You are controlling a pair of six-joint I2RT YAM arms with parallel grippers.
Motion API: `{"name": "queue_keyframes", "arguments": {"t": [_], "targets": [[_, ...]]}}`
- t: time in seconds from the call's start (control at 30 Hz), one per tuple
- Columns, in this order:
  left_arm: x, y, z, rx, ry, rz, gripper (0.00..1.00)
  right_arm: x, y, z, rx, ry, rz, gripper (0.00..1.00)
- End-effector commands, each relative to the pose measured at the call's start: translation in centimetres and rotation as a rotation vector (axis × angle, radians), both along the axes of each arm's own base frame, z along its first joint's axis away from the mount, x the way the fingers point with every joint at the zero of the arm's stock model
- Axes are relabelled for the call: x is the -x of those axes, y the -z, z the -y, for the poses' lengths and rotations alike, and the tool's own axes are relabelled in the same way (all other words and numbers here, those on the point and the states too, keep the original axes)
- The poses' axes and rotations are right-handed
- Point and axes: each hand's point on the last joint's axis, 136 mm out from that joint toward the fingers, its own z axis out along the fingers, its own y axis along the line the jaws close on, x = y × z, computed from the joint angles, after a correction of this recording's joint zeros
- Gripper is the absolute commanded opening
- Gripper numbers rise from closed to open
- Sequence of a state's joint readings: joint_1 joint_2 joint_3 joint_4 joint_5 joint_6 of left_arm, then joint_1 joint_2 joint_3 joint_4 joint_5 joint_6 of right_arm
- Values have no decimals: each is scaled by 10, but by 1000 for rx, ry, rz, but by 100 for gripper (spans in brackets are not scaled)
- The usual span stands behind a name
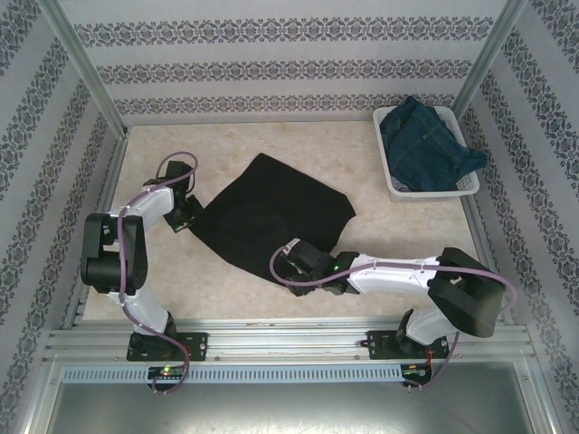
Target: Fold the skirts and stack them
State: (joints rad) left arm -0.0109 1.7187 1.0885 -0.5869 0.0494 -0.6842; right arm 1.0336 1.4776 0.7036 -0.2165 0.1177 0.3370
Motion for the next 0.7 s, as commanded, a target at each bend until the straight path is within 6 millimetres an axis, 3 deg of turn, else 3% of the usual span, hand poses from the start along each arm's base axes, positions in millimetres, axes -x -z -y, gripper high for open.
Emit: {"name": "queue_keyframes", "arguments": {"t": [0.0, 0.1, 0.3, 0.4, 0.47, 0.53, 0.6, 0.67], "targets": [[-1, -7, -1, -1, 21, 22, 0, -8, -2, 1, -1, 49, -23, 57], [-1, -7, -2, -7, 23, 22, 0, -5, 2, 0, -18, 53, -67, 50], [0, -5, -2, -7, 28, 15, 0, -1, 17, 9, 30, 56, -110, 48], [-1, -6, -2, -7, 28, 17, 0, -2, 15, 7, 24, 46, -107, 27], [-1, -10, -2, -10, 33, 22, 0, -7, -1, 4, -2, 44, -75, 10], [-2, -24, -5, -32, 40, 36, 0, -15, -28, 2, -29, 42, -16, 0], [-2, -48, -14, -82, 28, 72, 0, -25, -63, 3, -60, 38, 64, 0], [-3, -87, -26, -148, 11, 127, 0, -38, -107, 9, -108, 33, 161, 0]]}}
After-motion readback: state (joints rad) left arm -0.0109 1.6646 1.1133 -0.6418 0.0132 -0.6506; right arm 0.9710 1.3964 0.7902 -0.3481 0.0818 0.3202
